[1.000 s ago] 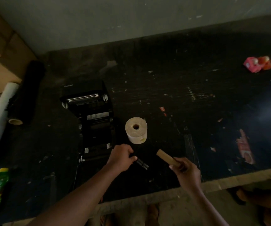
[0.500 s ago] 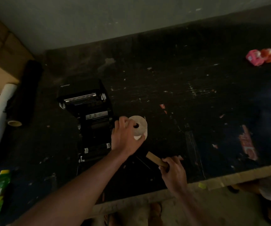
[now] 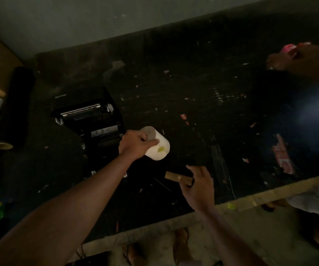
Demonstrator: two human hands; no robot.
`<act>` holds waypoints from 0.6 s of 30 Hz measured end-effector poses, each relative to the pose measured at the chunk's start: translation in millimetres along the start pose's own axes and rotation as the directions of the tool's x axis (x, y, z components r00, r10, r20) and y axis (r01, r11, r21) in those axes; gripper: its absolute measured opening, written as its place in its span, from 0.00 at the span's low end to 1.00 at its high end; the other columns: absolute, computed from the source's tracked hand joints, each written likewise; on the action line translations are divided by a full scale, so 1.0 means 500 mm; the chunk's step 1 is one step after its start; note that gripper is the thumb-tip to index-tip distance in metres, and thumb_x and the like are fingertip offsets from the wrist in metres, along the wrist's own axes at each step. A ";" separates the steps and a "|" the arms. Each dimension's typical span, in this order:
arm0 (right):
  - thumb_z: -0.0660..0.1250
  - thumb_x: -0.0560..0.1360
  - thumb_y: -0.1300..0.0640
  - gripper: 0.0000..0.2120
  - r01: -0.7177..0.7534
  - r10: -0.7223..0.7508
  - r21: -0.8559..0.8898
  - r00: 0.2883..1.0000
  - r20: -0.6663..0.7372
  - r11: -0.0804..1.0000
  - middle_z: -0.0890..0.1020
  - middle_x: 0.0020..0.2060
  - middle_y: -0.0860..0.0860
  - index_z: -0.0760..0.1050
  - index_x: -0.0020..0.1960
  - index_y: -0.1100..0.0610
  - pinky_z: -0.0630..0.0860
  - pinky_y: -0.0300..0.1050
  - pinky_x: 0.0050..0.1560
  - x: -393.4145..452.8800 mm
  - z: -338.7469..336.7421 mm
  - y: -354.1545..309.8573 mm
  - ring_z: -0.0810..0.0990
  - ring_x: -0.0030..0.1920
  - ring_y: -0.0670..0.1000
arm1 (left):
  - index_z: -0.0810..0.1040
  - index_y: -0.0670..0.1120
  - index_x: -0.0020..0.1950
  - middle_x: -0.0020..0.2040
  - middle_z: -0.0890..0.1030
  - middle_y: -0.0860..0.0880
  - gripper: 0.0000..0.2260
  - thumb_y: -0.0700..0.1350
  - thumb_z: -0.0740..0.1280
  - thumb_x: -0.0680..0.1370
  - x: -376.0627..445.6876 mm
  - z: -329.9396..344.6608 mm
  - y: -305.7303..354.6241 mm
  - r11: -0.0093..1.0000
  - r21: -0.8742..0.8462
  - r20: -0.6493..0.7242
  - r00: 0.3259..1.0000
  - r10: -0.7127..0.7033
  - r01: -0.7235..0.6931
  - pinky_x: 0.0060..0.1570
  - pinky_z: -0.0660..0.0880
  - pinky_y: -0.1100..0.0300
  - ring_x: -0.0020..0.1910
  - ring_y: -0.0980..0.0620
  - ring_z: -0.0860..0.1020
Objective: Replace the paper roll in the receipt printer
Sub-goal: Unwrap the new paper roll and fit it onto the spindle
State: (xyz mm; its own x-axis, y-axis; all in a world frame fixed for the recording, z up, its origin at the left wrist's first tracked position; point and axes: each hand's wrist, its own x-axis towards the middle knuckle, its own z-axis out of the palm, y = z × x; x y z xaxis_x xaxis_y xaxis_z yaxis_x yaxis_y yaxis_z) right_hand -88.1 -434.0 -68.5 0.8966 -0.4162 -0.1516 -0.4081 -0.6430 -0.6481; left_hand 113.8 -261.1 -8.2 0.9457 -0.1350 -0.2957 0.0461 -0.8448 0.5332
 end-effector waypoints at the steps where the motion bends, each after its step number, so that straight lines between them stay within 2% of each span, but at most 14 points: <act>1: 0.71 0.76 0.42 0.23 0.032 -0.034 -0.034 0.997 -0.069 0.999 0.76 0.62 0.49 0.76 0.68 0.48 0.73 0.53 0.62 0.010 -0.008 -0.017 0.76 0.62 0.51 | 0.84 0.54 0.37 0.48 0.81 0.60 0.16 0.65 0.79 0.66 -0.005 -0.008 -0.008 0.995 -0.091 -0.009 0.999 -0.041 0.040 0.40 0.75 0.60 0.47 0.56 0.80; 2: 0.71 0.75 0.41 0.22 0.061 -0.068 -0.056 0.989 -0.132 0.997 0.77 0.60 0.50 0.77 0.66 0.49 0.72 0.53 0.61 0.022 -0.017 -0.038 0.75 0.61 0.51 | 0.84 0.54 0.37 0.45 0.80 0.63 0.18 0.67 0.79 0.64 -0.014 -0.015 -0.013 0.981 -0.173 -0.018 0.996 -0.087 0.083 0.39 0.74 0.61 0.45 0.59 0.79; 4: 0.71 0.74 0.42 0.21 0.131 -0.132 -0.019 0.971 -0.200 0.991 0.78 0.60 0.50 0.78 0.64 0.49 0.71 0.53 0.59 0.050 -0.035 -0.087 0.76 0.60 0.52 | 0.86 0.54 0.39 0.45 0.82 0.62 0.22 0.71 0.78 0.59 -0.036 -0.023 -0.022 0.940 -0.309 -0.034 0.986 -0.166 0.148 0.42 0.77 0.59 0.45 0.59 0.80; 7: 0.69 0.75 0.43 0.20 0.242 -0.228 0.079 0.961 -0.156 0.967 0.77 0.59 0.48 0.77 0.66 0.47 0.74 0.49 0.61 0.082 -0.051 -0.154 0.77 0.59 0.49 | 0.88 0.56 0.40 0.48 0.86 0.56 0.24 0.73 0.77 0.57 -0.077 -0.027 -0.032 0.870 -0.447 -0.025 0.969 -0.246 0.209 0.49 0.82 0.55 0.49 0.55 0.84; 9: 0.70 0.75 0.46 0.20 0.297 -0.288 0.090 0.952 -0.101 0.951 0.77 0.58 0.47 0.78 0.67 0.47 0.75 0.47 0.62 0.086 -0.050 -0.186 0.76 0.59 0.47 | 0.88 0.58 0.40 0.47 0.87 0.56 0.22 0.72 0.78 0.58 -0.106 -0.028 -0.034 0.825 -0.515 -0.015 0.960 -0.280 0.232 0.48 0.82 0.54 0.49 0.55 0.85; 13: 0.73 0.75 0.54 0.13 0.330 -0.317 0.130 0.942 -0.107 0.935 0.79 0.55 0.48 0.82 0.59 0.51 0.77 0.51 0.62 0.063 -0.038 -0.214 0.77 0.58 0.49 | 0.87 0.57 0.39 0.44 0.87 0.58 0.20 0.71 0.78 0.60 -0.159 -0.024 -0.036 0.784 -0.585 -0.080 0.948 -0.309 0.206 0.44 0.81 0.57 0.47 0.58 0.84; 15: 0.74 0.75 0.57 0.07 0.318 -0.303 0.148 0.946 -0.118 0.936 0.80 0.53 0.48 0.82 0.52 0.53 0.78 0.52 0.59 0.051 -0.035 -0.220 0.79 0.56 0.49 | 0.87 0.55 0.40 0.45 0.87 0.58 0.20 0.69 0.78 0.62 -0.181 -0.022 -0.041 0.774 -0.602 -0.104 0.941 -0.322 0.198 0.44 0.81 0.58 0.47 0.59 0.83; 18: 0.75 0.73 0.61 0.05 0.350 -0.333 0.187 0.935 -0.120 0.918 0.81 0.48 0.49 0.80 0.47 0.56 0.79 0.52 0.55 0.035 -0.036 -0.220 0.79 0.52 0.50 | 0.87 0.54 0.42 0.46 0.86 0.58 0.20 0.69 0.77 0.63 -0.204 -0.021 -0.052 0.768 -0.613 -0.123 0.938 -0.325 0.185 0.42 0.79 0.59 0.47 0.60 0.82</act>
State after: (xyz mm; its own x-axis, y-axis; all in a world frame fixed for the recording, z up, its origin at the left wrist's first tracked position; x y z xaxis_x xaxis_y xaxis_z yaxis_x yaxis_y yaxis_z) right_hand -30.5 -382.2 13.7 0.9538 -0.2522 0.1631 -0.0281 -0.6157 -0.7874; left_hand 19.3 -219.7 16.5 0.9115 0.2116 -0.3526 0.4078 -0.3559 0.8408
